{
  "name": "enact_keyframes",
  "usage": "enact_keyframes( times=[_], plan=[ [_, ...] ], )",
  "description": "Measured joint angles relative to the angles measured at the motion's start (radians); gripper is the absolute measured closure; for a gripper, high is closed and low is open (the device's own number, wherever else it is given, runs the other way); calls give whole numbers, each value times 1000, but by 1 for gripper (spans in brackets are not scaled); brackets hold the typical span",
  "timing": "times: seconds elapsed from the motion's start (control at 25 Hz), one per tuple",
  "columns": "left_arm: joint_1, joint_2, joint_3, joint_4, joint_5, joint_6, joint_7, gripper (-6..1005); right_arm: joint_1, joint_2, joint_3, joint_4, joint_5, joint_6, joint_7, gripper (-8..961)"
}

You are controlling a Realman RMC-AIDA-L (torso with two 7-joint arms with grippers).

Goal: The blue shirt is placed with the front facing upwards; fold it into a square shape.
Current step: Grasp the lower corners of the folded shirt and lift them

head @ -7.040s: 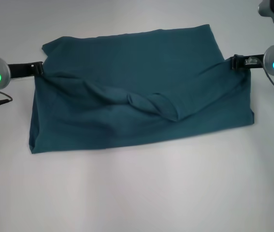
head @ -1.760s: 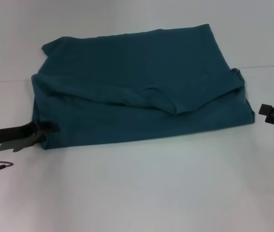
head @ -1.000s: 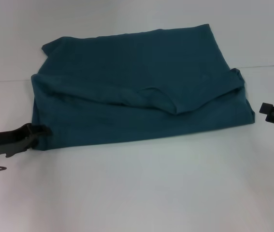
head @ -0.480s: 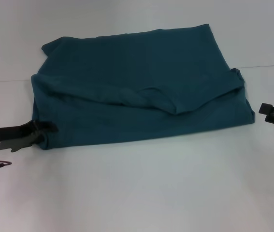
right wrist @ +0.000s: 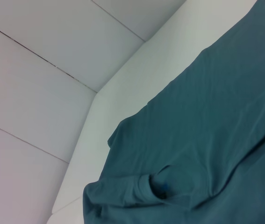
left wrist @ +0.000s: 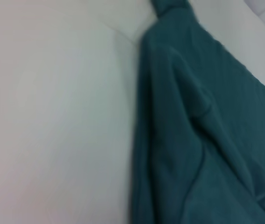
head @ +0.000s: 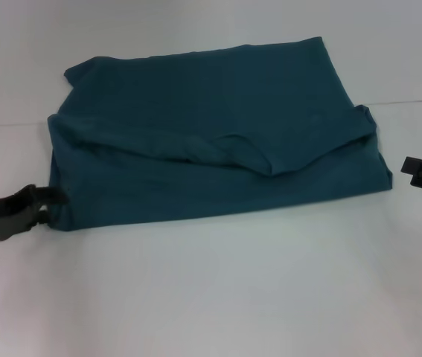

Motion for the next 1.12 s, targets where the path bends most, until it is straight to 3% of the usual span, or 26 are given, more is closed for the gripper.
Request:
enact_keyframes(
  times=[0.32, 1.12],
  plan=[
    [39, -2, -14, 28, -5, 55, -83, 460, 1, -1, 0, 0, 0, 0, -1, 371],
    [5, 5, -21, -45, 0, -13, -122, 460, 0, 2, 0, 0, 0, 8, 0, 371]
  ],
)
